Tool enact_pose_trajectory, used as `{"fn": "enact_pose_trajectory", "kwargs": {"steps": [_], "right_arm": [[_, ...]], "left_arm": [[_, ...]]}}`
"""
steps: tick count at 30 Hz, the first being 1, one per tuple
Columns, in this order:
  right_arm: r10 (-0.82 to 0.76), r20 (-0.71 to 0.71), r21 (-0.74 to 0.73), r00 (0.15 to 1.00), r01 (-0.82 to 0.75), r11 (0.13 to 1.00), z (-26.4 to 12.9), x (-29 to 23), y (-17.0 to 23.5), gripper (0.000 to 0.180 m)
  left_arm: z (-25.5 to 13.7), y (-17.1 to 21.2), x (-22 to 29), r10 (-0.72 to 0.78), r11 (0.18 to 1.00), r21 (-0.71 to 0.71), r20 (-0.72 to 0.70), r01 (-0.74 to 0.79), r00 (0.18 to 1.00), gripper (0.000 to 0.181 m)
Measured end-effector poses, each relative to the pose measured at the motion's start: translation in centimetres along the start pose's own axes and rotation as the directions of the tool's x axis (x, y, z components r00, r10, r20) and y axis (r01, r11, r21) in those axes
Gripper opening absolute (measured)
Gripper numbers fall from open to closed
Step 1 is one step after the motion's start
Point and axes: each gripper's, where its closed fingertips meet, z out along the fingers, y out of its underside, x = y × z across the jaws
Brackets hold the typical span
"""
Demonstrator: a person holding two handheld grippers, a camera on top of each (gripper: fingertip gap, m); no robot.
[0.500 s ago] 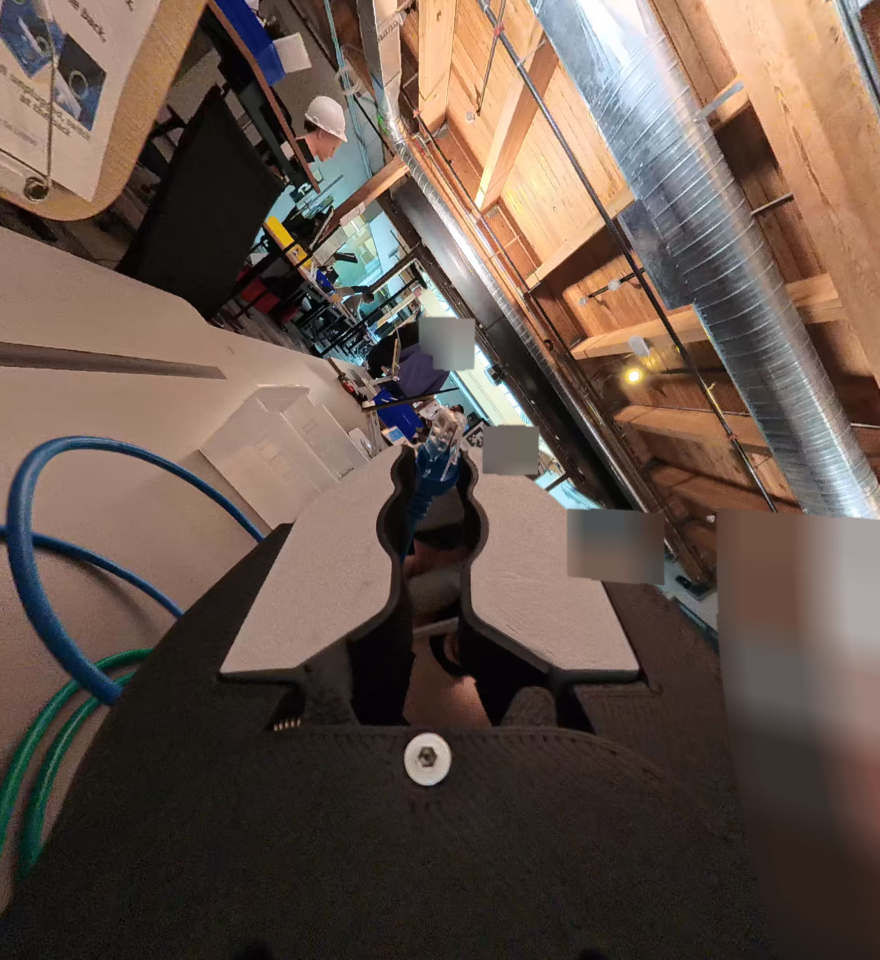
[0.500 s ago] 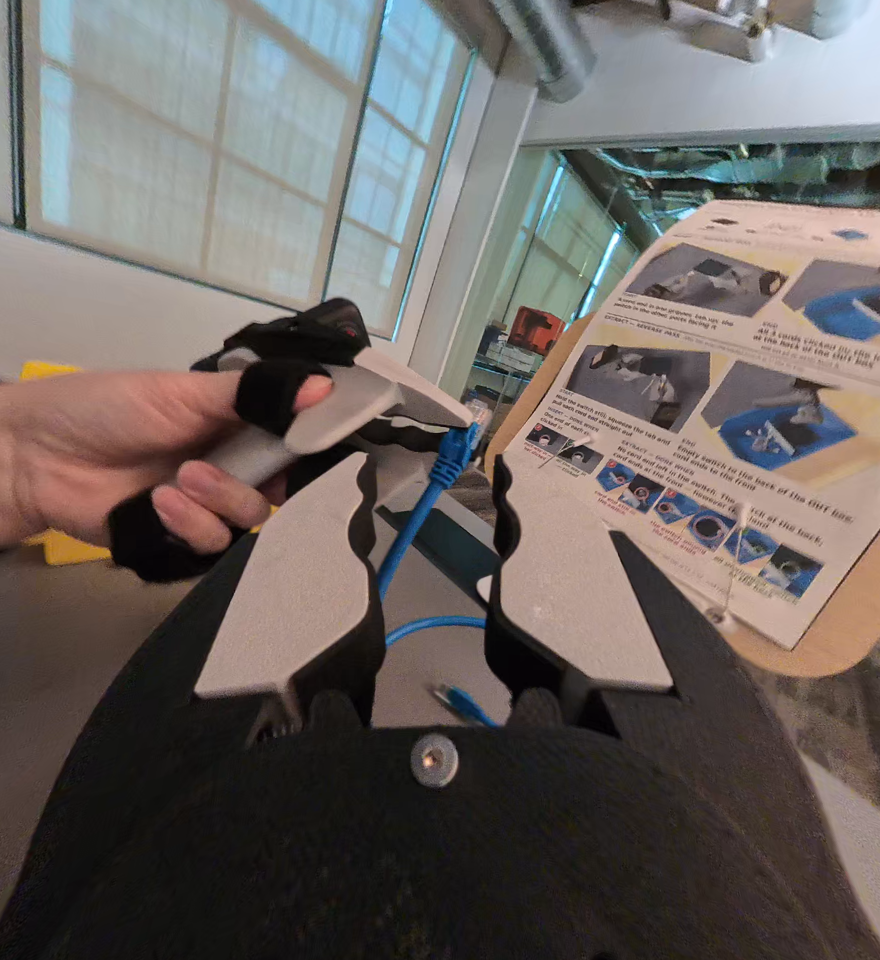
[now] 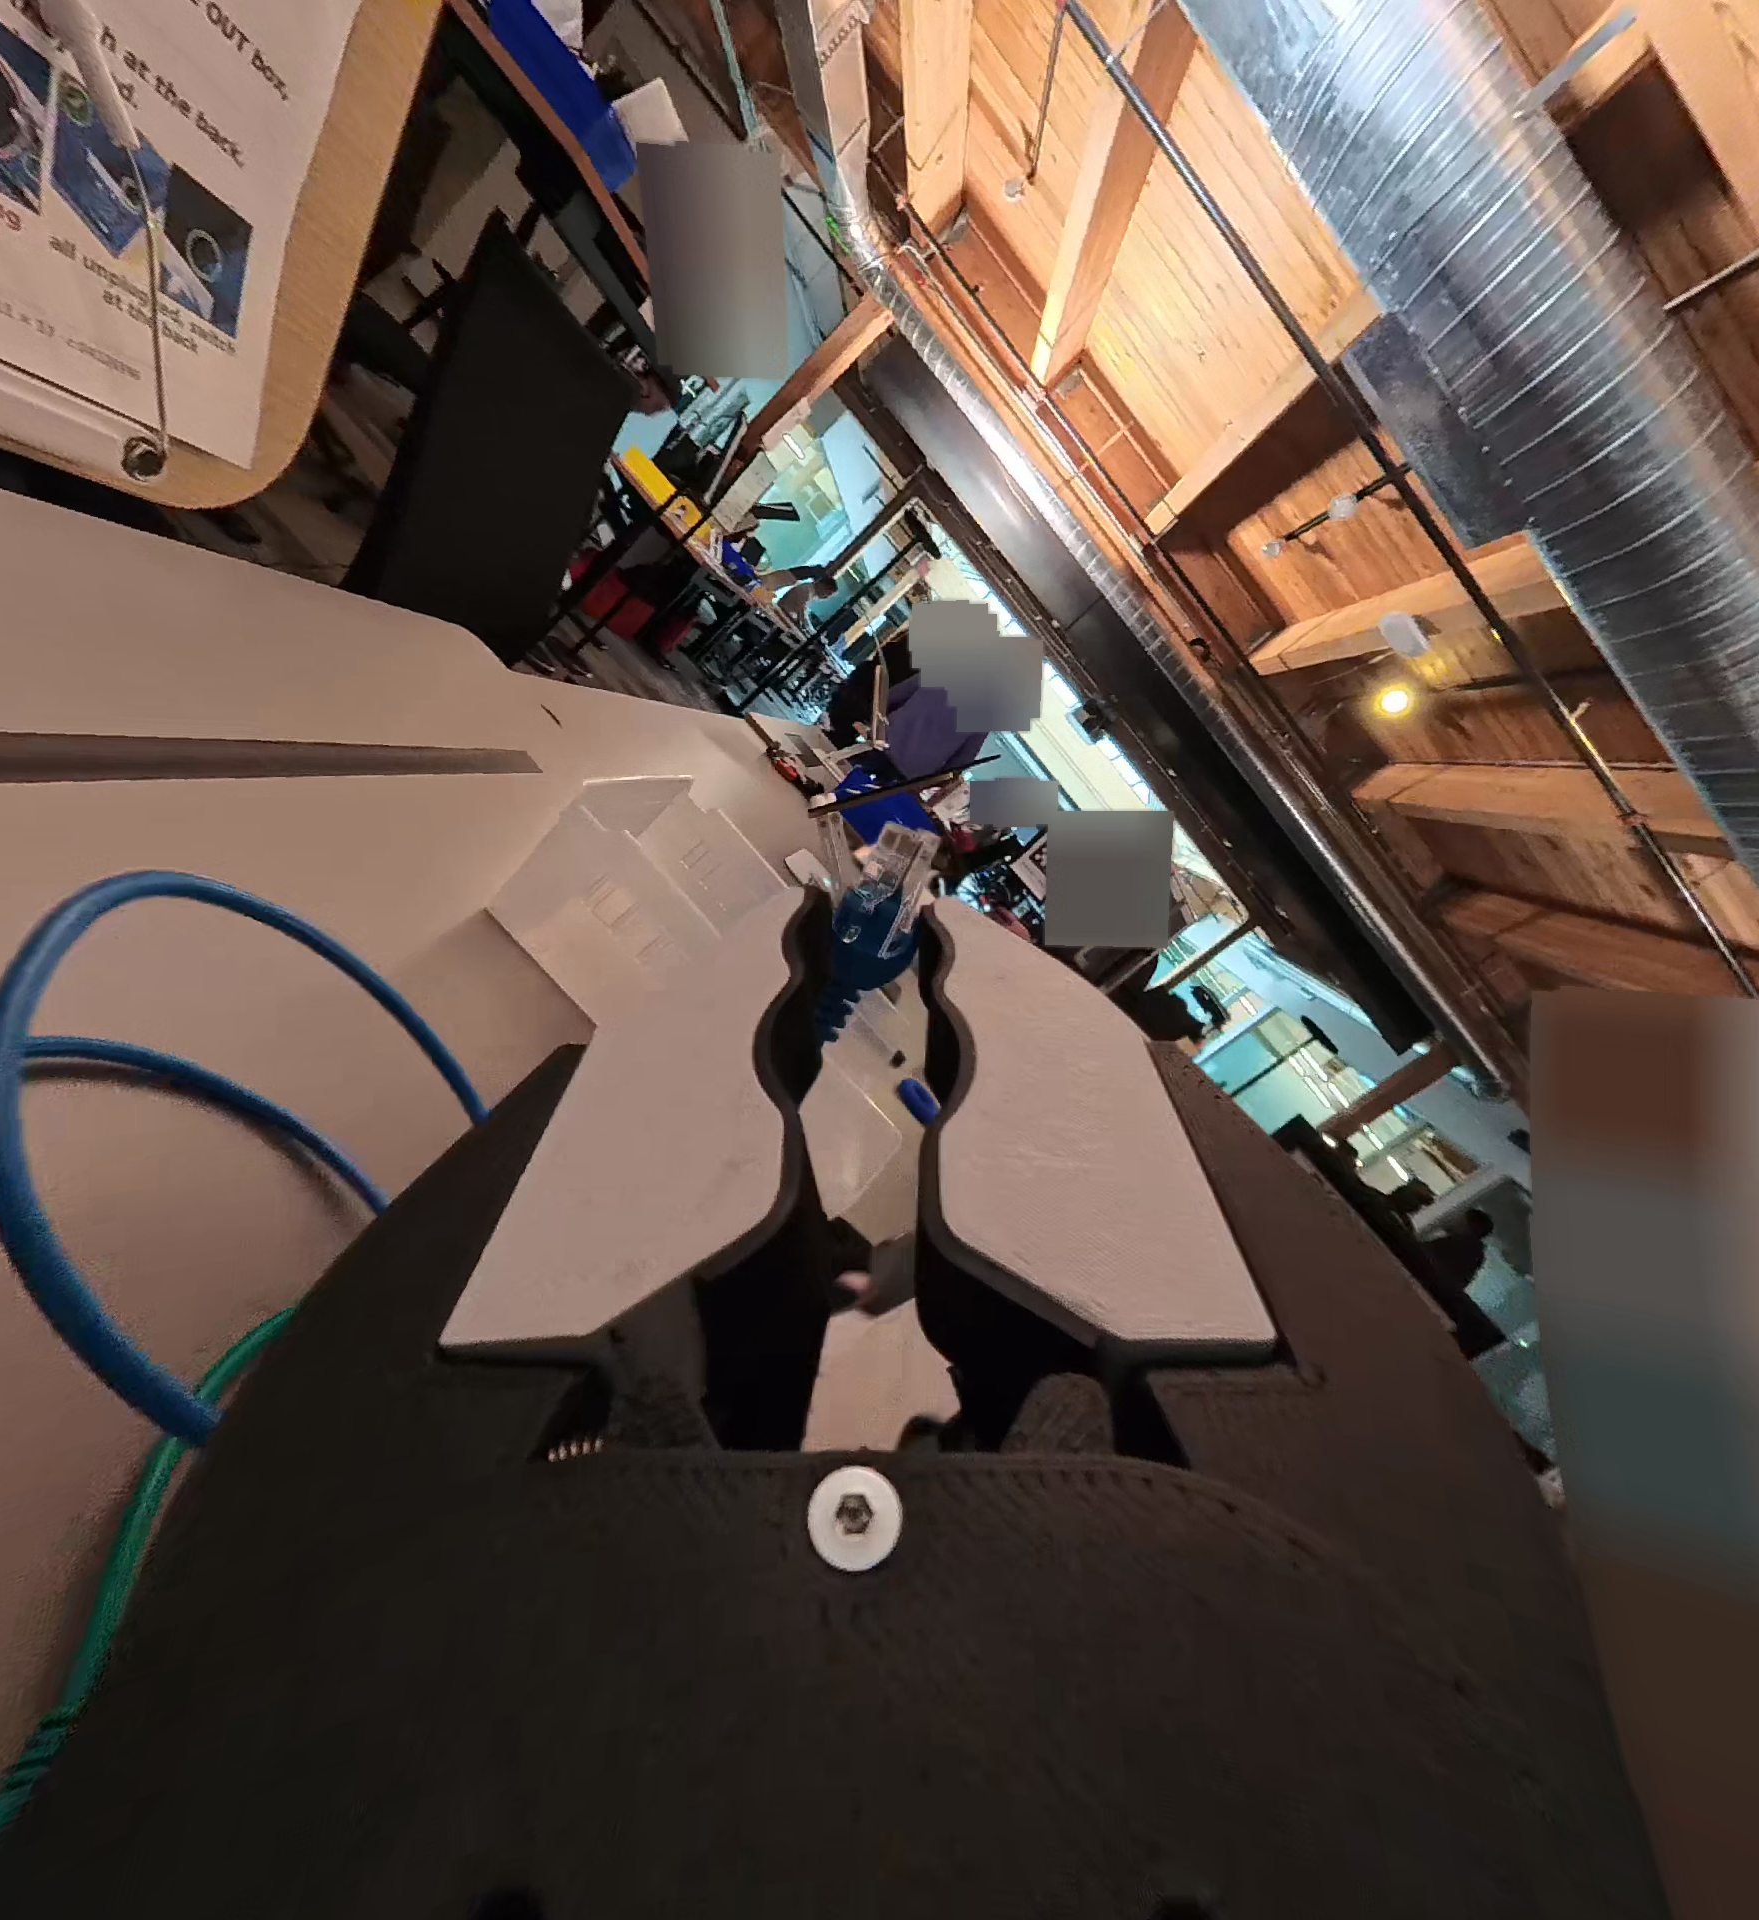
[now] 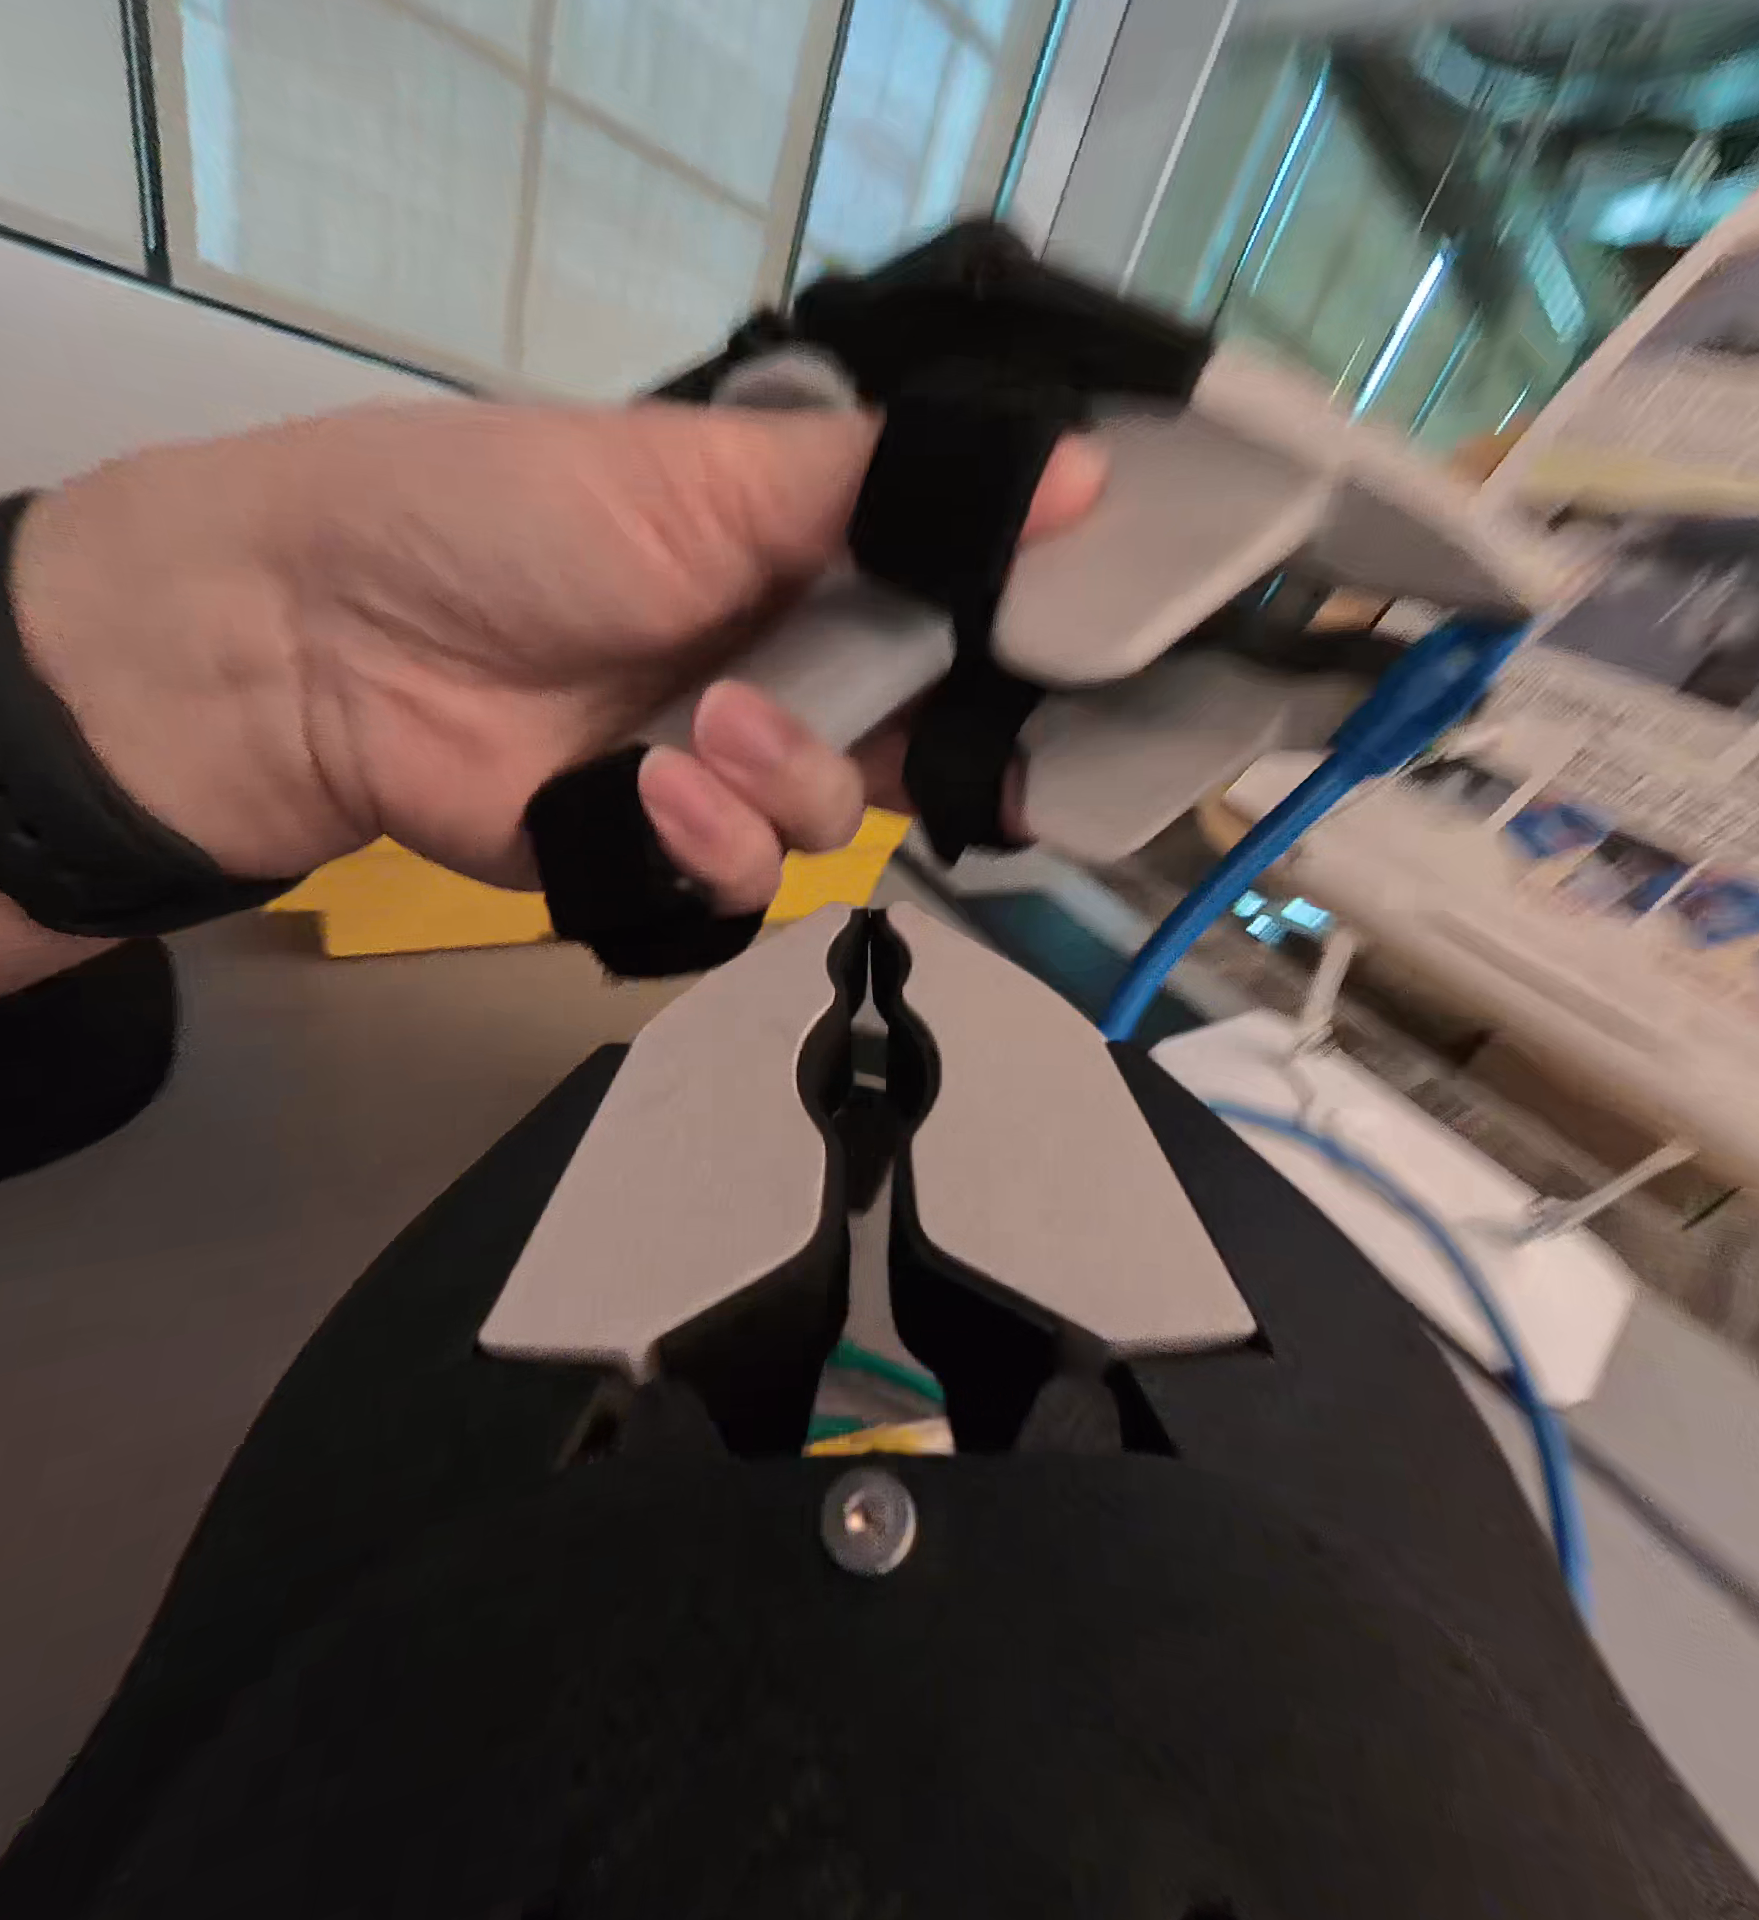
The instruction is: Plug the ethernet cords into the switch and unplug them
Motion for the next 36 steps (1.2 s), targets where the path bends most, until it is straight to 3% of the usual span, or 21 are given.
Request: {"fn": "enact_pose_trajectory", "kwargs": {"steps": [2,6,10,13,16,19,22,26,36], "right_arm": [[0.057,0.03,-0.086,0.998,-0.054,0.995,0.7,-1.1,1.7,0.0],[-0.005,0.033,-0.127,0.999,0.009,0.992,1.1,-2.8,2.5,0.0],[-0.057,-0.171,-0.132,0.984,0.035,0.991,1.3,0.6,3.5,0.002],[-0.06,-0.384,-0.048,0.921,0.045,0.998,-0.3,5.5,2.2,0.015],[0.048,-0.466,0.155,0.884,0.028,0.987,-2.9,9.0,-1.2,0.025],[0.049,-0.422,0.365,0.905,0.12,0.923,-5.5,9.7,-5.1,0.025],[-0.06,-0.27,0.425,0.961,0.174,0.888,-5.6,8.2,-6.5,0.025],[-0.091,-0.158,0.412,0.983,0.15,0.899,-5.6,8.0,-6.7,0.019],[-0.109,-0.147,0.223,0.983,0.14,0.965,-4.1,8.8,-5.2,0.014]], "left_arm": [[0.0,-0.2,0.3,-0.008,1.0,0.026,-0.005,0.008,1.0,0.015],[-0.2,-0.6,0.6,-0.038,0.996,0.078,-0.024,0.04,0.999,0.015],[0.0,-0.6,1.7,-0.117,0.985,0.118,-0.099,0.128,0.988,0.015],[0.3,-0.3,2.1,-0.139,0.98,0.126,-0.12,0.154,0.983,0.015],[0.8,0.3,2.3,-0.155,0.98,0.107,-0.14,0.17,0.978,0.014],[1.4,1.0,3.0,-0.183,0.977,0.07,-0.2,0.2,0.963,0.015],[2.0,1.7,3.7,-0.221,0.972,0.018,-0.263,0.234,0.939,0.014],[1.9,1.7,3.1,-0.177,0.983,0.011,-0.233,0.184,0.956,0.015],[1.6,1.3,2.2,-0.147,0.987,0.031,-0.187,0.155,0.971,0.014]]}}
